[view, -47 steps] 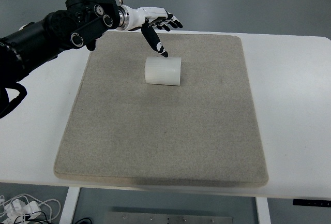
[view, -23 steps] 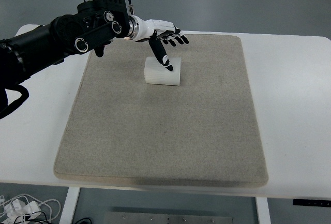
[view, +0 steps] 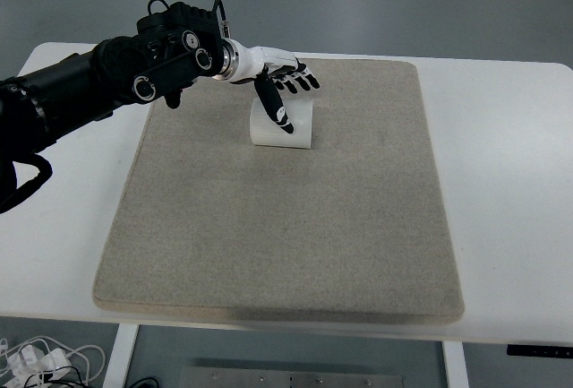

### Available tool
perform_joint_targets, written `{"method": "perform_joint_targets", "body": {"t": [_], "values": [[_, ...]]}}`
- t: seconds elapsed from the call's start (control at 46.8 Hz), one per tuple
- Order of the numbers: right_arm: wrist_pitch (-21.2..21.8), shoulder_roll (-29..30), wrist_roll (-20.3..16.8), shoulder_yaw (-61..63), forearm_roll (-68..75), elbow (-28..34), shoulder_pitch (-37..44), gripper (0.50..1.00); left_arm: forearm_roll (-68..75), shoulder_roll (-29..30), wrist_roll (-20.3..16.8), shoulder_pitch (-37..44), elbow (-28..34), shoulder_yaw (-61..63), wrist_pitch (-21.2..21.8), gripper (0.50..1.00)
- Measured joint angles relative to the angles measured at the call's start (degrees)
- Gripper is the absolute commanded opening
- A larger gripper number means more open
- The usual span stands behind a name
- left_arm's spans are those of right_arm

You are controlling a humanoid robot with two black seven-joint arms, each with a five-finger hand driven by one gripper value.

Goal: Flip white cup upright
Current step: 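Close the left hand fingers around the cup's body, then lift the cup with the left hand and rotate it opening-up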

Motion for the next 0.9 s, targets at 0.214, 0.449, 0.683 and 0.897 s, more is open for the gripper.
{"method": "perform_joint_targets", "body": {"t": [0.214,0.449,0.683,0.897], "values": [[0.00,0.00,-0.01,0.00,0.00,-0.01,0.00,0.952,0.46,-0.69,-0.02,0.71,-0.14,0.12,0.00,0.943],[0.00,0.00,0.00,0.00,0.00,-0.01,0.00,0.952,0.47,-2.50,-0.06,0.74,0.09,2.19,0.69,0.943],[0.00,0.00,0.00,0.00,0.00,-0.01,0.00,0.952,0.50,-2.74,-0.06,0.64,0.13,4.40,1.42,0.900],[0.00,0.00,0.00,0.00,0.00,-0.01,0.00,0.952,1.29,-2.74,-0.10,0.63,0.19,4.52,1.66,0.739]]}}
